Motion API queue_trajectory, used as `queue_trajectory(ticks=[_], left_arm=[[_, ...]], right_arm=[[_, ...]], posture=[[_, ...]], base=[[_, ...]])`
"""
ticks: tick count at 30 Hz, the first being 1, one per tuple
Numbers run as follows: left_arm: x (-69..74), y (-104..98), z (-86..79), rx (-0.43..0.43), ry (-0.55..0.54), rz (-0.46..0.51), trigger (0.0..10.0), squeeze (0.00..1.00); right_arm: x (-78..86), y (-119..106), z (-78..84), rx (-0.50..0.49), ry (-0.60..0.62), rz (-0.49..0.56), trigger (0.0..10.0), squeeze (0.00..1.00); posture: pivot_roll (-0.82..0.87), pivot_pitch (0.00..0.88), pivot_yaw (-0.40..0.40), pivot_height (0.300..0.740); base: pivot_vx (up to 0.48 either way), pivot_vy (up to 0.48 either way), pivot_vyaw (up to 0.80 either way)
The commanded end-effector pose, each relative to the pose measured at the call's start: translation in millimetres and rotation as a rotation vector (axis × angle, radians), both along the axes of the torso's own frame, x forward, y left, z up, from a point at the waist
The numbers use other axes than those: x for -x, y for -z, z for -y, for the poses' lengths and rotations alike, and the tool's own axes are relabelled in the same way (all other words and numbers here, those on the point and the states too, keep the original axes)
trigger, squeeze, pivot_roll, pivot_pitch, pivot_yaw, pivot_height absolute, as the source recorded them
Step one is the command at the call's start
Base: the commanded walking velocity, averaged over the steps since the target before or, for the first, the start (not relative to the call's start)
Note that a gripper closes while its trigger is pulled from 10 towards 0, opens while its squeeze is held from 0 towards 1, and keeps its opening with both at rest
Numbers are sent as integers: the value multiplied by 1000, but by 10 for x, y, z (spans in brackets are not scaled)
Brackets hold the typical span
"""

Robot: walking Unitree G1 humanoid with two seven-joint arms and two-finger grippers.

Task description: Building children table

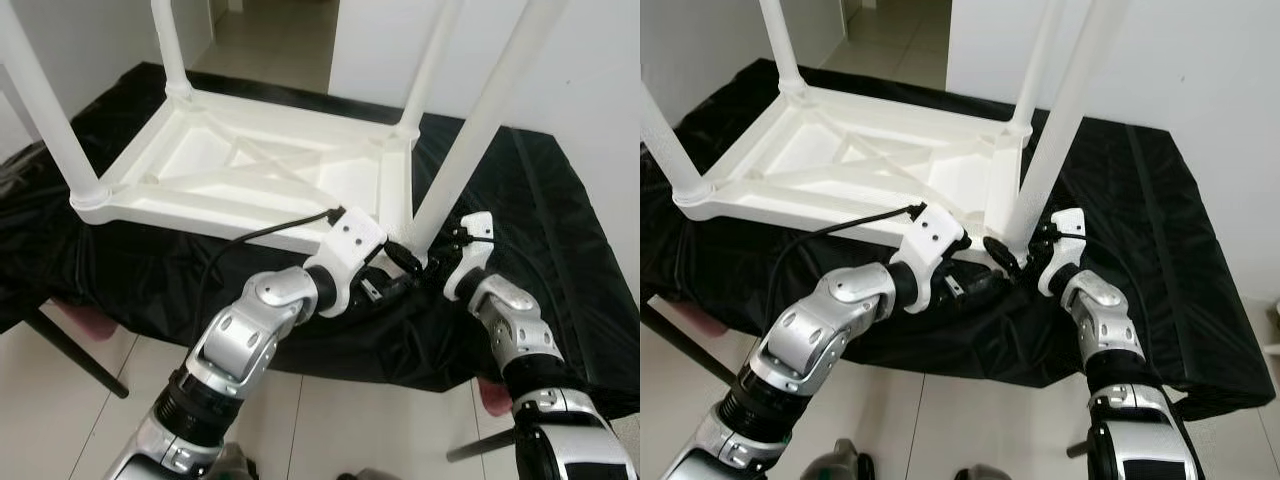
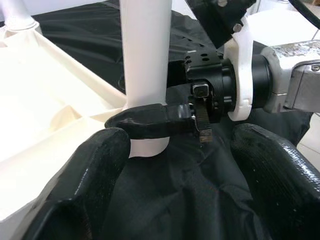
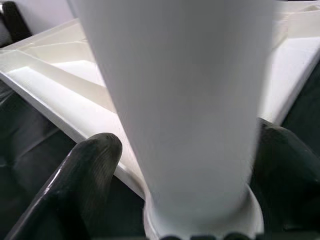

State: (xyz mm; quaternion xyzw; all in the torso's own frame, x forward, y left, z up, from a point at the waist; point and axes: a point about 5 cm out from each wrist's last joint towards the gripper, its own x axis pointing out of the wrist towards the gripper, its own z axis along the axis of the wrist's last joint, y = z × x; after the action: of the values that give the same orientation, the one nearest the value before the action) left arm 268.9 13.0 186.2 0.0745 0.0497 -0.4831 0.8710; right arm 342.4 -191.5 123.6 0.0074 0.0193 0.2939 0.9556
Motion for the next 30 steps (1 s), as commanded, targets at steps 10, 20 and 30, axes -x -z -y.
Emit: queue_trajectory(ticks=[10,20,30], left_arm=[[11,-14,-32,-2,-17,2,10000,0],[11,-14,-42,-7,-17,2,10000,0],[15,-17,-31,-9,-7,2,10000,0]], right_arm=[[-140,2,42,34,45,-12,0,0],[-115,69,50,43,16,-27,0,0],[-71,131,24,46,15,-17,10000,0]], posture=[[84,21,-68,740],[86,21,-64,740],[70,21,-58,740]], base=[[0,0,0],[0,0,0],[0,0,0]])
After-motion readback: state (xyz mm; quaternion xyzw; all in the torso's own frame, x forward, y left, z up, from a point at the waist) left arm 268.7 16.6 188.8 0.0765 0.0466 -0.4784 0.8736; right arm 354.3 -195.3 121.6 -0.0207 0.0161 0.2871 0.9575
